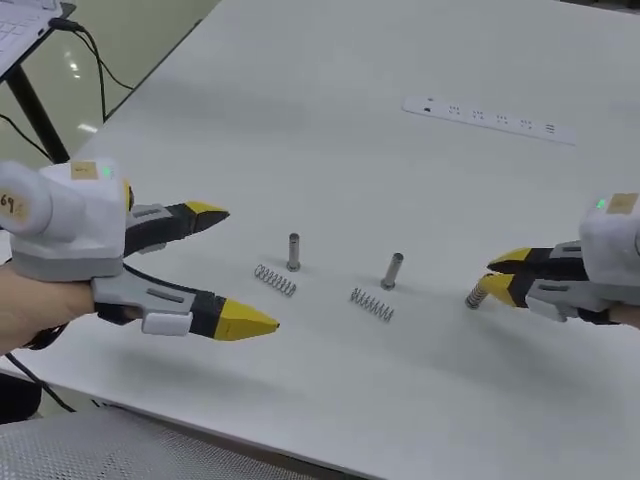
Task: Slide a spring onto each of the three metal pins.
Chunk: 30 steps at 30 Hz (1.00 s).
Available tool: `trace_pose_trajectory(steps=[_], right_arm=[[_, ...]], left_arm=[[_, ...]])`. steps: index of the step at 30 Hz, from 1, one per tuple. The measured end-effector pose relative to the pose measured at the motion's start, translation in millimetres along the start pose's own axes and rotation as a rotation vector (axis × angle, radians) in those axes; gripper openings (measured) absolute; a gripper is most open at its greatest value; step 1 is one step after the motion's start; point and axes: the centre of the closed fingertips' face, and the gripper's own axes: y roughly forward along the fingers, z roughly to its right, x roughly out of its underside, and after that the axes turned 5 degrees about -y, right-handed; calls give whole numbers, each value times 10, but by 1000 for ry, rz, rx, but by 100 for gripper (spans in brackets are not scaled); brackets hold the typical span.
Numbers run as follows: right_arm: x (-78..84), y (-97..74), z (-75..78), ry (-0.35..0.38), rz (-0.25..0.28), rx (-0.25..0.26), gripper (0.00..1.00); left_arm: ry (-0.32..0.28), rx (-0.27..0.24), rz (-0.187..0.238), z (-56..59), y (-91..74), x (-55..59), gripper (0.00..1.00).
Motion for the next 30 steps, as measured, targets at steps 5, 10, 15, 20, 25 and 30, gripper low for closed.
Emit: trace_pose_trajectory(steps=[5, 10, 15, 20, 25, 30], right_arm=[[25, -106, 65, 71, 40, 24, 11], [-36, -214, 10, 87, 80, 31, 12], [-92, -273, -87, 141, 133, 24, 12], [-50, -280, -159, 139, 135, 28, 12], [-22, -282, -223, 167, 151, 28, 11], [1, -233, -342, 171, 157, 21, 11]], left_arm=[[1, 4, -2, 26, 9, 1, 98], [1, 1, 1, 16, 6, -15, 98], [1, -3, 6, 6, 20, -37, 97], [-1, -4, 0, -1, 21, -27, 96], [-5, -14, 5, -18, 2, -24, 96], [-8, -18, 4, -24, -17, -8, 96]])
